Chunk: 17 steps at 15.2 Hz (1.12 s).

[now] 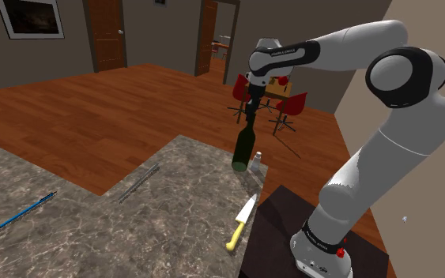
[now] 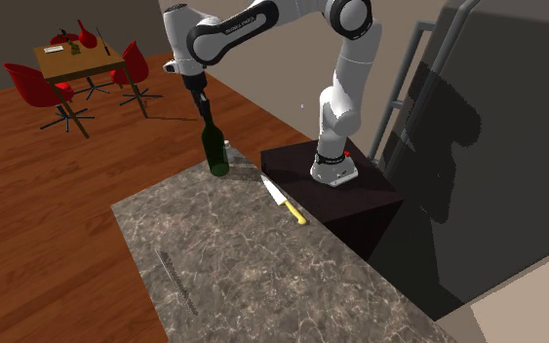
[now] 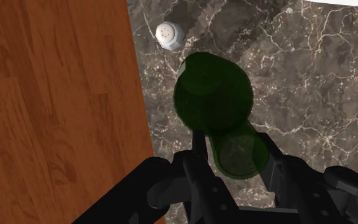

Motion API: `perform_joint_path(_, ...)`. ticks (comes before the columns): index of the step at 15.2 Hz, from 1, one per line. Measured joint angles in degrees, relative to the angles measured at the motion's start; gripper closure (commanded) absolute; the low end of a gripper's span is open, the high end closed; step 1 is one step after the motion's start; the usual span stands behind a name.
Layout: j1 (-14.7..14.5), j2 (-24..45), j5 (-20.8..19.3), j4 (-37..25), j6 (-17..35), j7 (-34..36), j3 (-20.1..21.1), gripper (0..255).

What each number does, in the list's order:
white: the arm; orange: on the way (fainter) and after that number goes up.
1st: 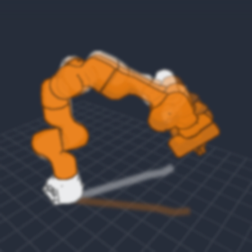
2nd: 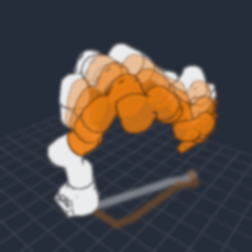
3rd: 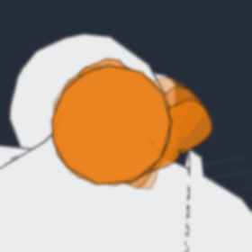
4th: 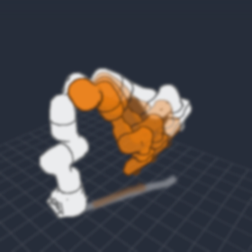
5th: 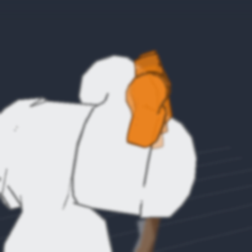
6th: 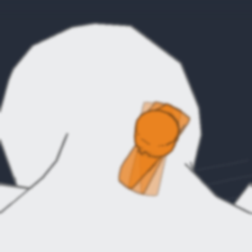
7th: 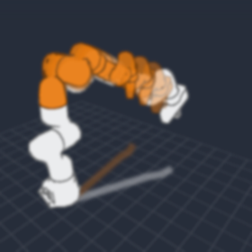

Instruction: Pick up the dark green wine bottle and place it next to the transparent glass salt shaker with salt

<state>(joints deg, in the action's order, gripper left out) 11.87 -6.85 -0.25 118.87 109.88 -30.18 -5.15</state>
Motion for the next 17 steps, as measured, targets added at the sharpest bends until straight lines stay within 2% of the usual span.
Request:
perform_joint_path(5,-0.01,0.06,0.01,0.15,0.25,0.02,0.01,255)
perform_joint_path(6,-0.01,0.06,0.01,0.15,0.25,0.02,0.01,0)
perform_joint_path(12,-0.01,0.06,0.01,0.12,0.25,0.02,0.01,0)
perform_joint_path(17,0.00,-0.50,-0.04,-5.72,-6.09,0.00,0.01,0)
